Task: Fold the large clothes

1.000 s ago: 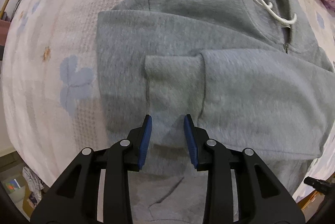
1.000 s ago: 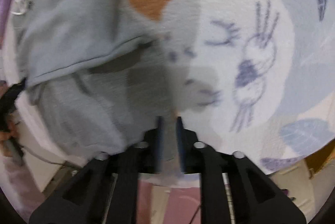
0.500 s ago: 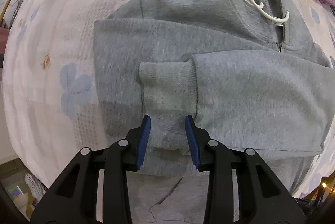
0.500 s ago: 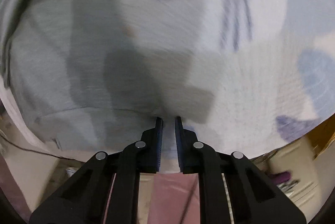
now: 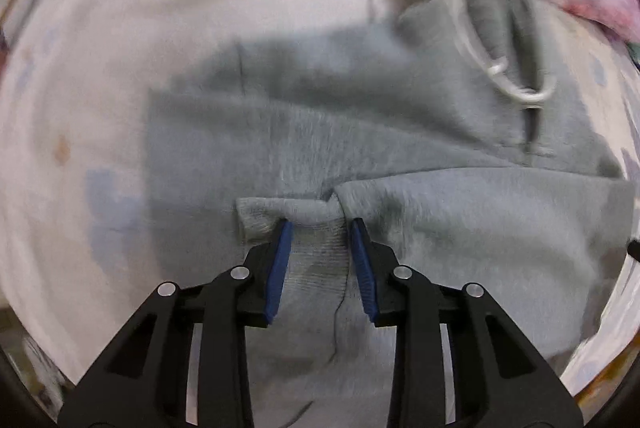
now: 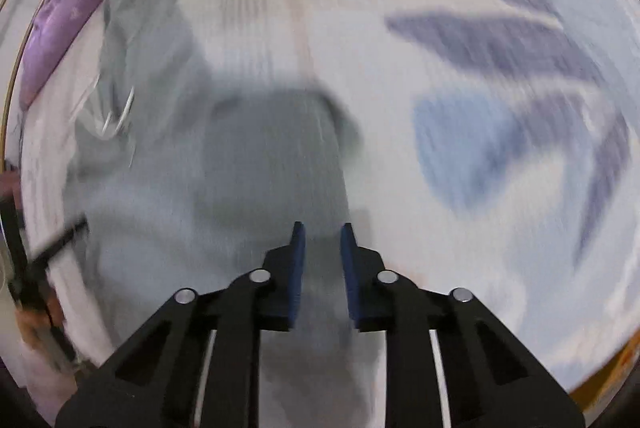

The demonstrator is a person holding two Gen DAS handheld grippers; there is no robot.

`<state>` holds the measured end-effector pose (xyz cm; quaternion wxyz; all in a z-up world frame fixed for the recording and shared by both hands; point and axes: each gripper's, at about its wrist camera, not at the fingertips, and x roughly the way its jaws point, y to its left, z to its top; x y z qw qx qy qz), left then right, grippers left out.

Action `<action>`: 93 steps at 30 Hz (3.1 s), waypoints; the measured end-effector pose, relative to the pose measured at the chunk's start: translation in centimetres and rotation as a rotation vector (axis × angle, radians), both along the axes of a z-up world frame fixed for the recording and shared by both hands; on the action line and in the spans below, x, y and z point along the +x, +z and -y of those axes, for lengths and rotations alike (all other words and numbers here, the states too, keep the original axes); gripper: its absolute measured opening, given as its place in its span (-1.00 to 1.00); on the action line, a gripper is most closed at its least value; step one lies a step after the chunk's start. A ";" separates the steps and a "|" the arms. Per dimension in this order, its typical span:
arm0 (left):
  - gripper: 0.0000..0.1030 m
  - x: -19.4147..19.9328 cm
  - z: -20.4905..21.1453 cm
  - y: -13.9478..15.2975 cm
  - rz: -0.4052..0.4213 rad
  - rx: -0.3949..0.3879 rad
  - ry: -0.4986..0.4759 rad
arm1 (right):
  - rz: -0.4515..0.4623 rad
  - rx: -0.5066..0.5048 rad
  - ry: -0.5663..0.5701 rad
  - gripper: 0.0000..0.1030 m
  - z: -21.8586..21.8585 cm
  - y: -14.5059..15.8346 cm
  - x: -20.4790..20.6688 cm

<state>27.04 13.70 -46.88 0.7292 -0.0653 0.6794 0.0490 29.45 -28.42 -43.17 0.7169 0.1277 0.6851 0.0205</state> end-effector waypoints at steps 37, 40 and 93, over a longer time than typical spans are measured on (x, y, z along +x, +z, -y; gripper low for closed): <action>0.08 -5.5 2.8 7.6 -0.072 0.083 -0.062 | -0.147 0.071 0.007 0.53 -2.1 5.2 -6.2; 0.10 -6.8 2.2 10.9 -0.055 0.070 -0.060 | -0.128 0.090 -0.002 0.53 -2.5 9.0 -7.2; 0.60 -14.9 -0.2 41.5 0.359 0.126 -0.067 | 0.474 0.198 0.160 0.83 -11.1 42.1 -9.1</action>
